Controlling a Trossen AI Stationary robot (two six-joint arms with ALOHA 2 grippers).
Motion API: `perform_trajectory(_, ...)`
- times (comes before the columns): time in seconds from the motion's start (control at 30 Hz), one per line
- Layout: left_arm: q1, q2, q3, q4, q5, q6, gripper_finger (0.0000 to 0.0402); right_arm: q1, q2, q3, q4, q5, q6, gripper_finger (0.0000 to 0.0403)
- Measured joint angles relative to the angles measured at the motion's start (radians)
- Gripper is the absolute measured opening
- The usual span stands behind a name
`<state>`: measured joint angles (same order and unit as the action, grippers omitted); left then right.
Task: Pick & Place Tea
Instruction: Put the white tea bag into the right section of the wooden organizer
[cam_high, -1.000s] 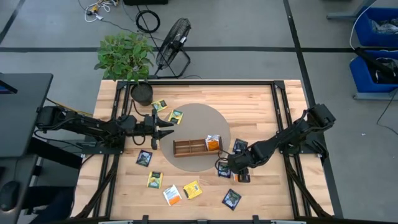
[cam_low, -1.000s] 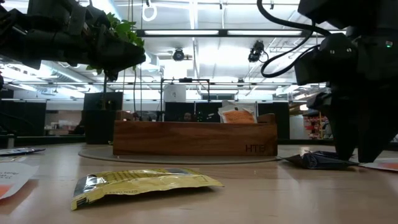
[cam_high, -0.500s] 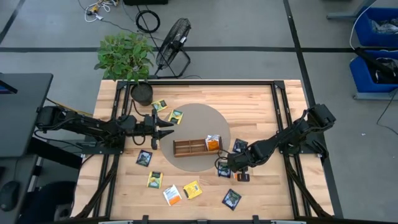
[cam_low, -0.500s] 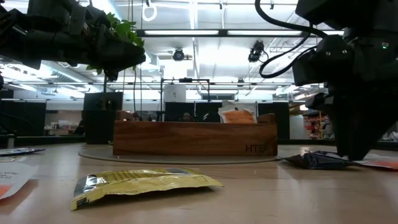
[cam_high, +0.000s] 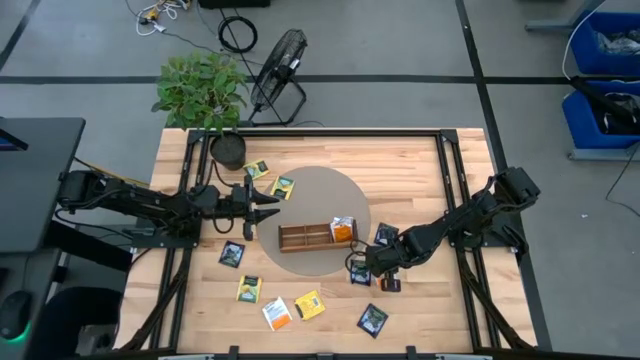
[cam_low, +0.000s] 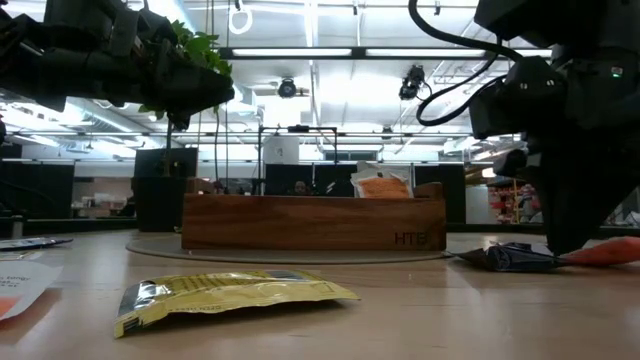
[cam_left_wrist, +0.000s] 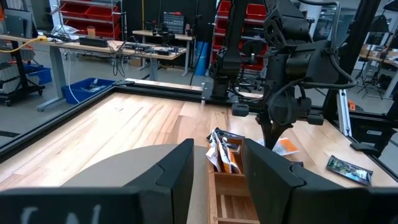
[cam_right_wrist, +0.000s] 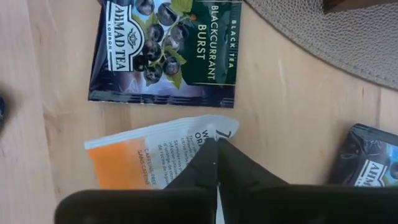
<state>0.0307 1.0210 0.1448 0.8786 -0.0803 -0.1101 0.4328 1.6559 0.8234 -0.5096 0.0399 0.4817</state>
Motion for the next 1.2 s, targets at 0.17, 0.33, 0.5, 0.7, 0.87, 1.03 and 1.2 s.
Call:
perform_trajectory(0.17, 0.0, 0.0, 0.0, 0.0, 0.0, 0.0, 0.014, 0.001, -0.025, -0.003, -0.018, -0.006, 0.009, 0.0001)
perform_trajectory(0.33, 0.0, 0.0, 0.0, 0.0, 0.0, 0.001, 0.014, 0.003, -0.078, 0.031, -0.114, 0.087, 0.04, 0.0001)
perform_trajectory(0.5, 0.0, 0.0, 0.0, 0.0, 0.0, 0.001, 0.014, 0.024, -0.083, 0.111, -0.189, 0.23, 0.05, 0.0001)
perform_trajectory(0.7, 0.0, 0.0, 0.0, 0.0, 0.0, 0.0, 0.014, 0.047, -0.084, 0.187, -0.22, 0.39, 0.059, 0.0)
perform_trajectory(0.87, 0.0, 0.0, 0.0, 0.0, 0.0, -0.001, 0.014, 0.064, -0.086, 0.24, -0.214, 0.52, 0.051, 0.0)
perform_trajectory(1.03, 0.0, 0.0, 0.0, 0.0, 0.0, -0.002, 0.014, 0.061, -0.086, 0.247, -0.119, 0.678, -0.021, 0.0)
perform_trajectory(1.2, 0.0, 0.0, 0.0, -0.002, 0.0, -0.008, 0.014, 0.04, -0.086, 0.247, -0.013, 0.759, -0.105, 0.0)
